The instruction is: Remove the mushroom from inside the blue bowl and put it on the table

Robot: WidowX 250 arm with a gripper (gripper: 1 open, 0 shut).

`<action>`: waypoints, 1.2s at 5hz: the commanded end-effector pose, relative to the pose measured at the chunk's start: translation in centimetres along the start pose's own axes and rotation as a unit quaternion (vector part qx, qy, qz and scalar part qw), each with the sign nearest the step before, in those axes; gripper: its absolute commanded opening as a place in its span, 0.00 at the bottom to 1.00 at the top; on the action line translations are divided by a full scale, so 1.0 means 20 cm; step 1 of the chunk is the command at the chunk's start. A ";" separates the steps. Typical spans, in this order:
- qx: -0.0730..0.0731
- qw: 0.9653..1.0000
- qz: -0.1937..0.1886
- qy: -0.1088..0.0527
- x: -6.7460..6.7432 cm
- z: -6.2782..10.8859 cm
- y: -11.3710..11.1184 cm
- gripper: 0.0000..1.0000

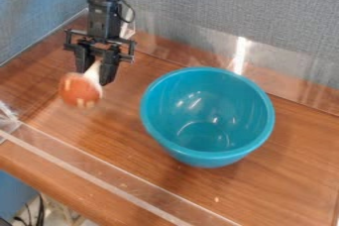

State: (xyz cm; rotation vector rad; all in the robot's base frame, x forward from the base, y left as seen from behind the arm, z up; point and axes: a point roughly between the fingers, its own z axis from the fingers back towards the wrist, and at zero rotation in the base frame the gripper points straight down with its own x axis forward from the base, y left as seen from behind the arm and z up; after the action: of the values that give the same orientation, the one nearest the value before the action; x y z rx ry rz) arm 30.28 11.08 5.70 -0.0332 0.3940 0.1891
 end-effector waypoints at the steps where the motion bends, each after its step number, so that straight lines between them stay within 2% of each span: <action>1: 0.000 0.999 0.000 -0.032 0.01 0.11 0.05 0.00; 2: -0.008 0.999 -0.002 -0.042 0.01 0.16 0.06 1.00; 3: -0.013 0.999 -0.005 -0.051 0.01 0.20 0.06 0.00; 4: -0.020 0.998 0.002 -0.056 0.03 0.19 0.09 1.00; 5: -0.028 0.998 0.009 -0.061 0.05 0.19 0.12 0.00; 6: -0.040 0.997 0.029 -0.067 0.01 0.23 0.13 1.00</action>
State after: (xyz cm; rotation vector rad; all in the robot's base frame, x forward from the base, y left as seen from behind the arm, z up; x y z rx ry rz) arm 31.48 13.08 6.93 -0.1086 0.3432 0.2432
